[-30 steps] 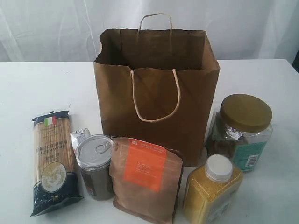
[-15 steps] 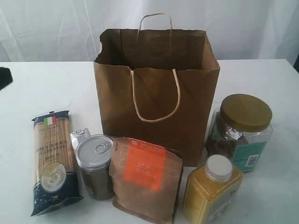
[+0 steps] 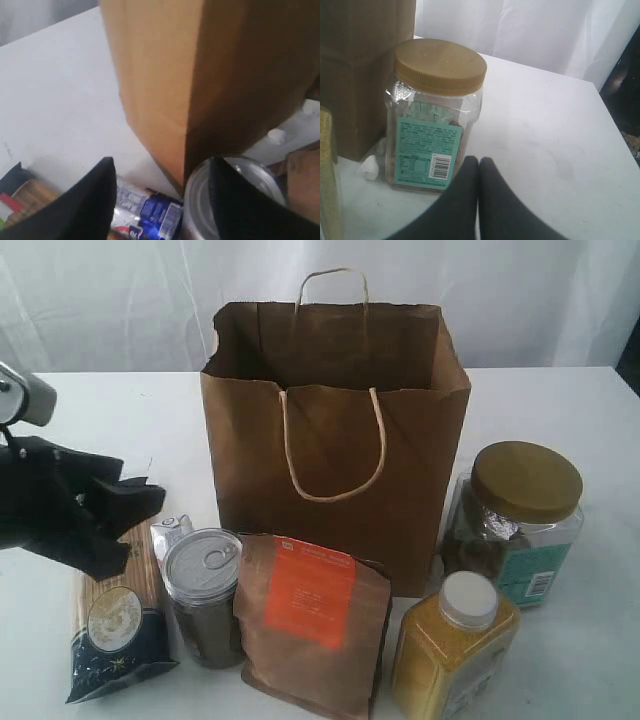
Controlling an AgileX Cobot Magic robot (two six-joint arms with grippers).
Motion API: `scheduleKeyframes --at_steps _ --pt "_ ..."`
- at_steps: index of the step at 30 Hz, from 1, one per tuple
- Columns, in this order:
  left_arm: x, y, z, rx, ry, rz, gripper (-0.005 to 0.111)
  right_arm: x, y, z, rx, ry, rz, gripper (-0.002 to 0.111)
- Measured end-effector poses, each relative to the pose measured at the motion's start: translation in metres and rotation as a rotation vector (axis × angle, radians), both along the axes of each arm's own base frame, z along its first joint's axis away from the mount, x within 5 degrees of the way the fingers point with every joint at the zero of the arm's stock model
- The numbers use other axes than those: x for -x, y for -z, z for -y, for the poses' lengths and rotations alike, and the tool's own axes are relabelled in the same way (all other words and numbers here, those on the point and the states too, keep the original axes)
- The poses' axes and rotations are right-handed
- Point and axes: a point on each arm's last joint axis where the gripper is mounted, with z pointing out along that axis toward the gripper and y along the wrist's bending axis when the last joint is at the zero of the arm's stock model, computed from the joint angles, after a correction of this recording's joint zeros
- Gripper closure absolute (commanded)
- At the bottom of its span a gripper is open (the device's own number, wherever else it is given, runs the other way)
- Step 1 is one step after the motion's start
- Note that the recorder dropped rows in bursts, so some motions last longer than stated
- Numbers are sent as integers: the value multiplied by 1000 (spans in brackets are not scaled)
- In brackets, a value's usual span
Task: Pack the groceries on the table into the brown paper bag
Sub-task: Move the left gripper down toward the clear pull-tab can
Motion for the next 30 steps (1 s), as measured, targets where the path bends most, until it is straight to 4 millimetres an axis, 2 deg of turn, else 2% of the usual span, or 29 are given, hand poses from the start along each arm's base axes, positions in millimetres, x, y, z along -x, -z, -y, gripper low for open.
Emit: scheduleKeyframes --at_steps 3,7,15,26,30 --pt "0 -7 10 6 55 18 48 0 0 0 0 0 0 108" --pt "-1 -6 9 18 15 2 48 0 0 0 0 0 0 108" --pt "10 -6 24 91 29 -67 48 0 0 0 0 0 0 108" --pt "8 -5 23 155 -40 -94 48 0 0 0 0 0 0 108" --pt "11 2 23 181 -47 -78 48 0 0 0 0 0 0 108"
